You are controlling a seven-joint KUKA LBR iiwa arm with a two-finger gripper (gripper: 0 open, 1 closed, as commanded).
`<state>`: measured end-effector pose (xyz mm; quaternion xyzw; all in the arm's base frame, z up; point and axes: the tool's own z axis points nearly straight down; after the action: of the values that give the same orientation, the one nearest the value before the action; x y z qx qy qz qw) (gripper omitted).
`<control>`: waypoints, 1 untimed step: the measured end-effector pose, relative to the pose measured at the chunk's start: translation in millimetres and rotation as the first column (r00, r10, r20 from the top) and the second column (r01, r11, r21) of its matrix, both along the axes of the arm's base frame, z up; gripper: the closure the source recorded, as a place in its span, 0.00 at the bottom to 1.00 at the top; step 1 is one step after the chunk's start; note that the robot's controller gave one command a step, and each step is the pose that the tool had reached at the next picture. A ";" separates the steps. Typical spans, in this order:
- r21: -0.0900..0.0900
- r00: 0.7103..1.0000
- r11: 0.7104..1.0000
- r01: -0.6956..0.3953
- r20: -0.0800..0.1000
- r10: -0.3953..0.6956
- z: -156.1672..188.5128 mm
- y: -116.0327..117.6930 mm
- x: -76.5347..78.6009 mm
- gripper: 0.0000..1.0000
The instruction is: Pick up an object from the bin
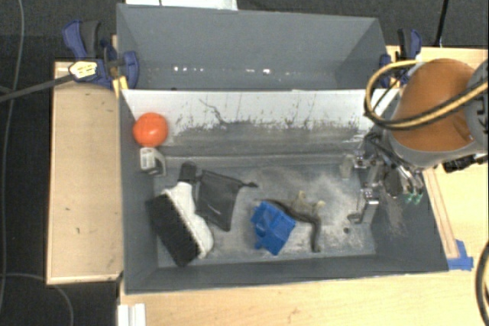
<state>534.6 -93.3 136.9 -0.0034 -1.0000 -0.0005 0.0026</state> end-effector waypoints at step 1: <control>-0.001 1.000 1.000 -0.003 0.008 0.003 4.5 0.3 1.9 0.00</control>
Offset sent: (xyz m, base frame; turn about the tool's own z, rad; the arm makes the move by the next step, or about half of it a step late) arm -0.0017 0.0732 -0.0669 -0.1393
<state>536.6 -92.9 141.4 -0.0018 -1.0000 0.0001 -0.0014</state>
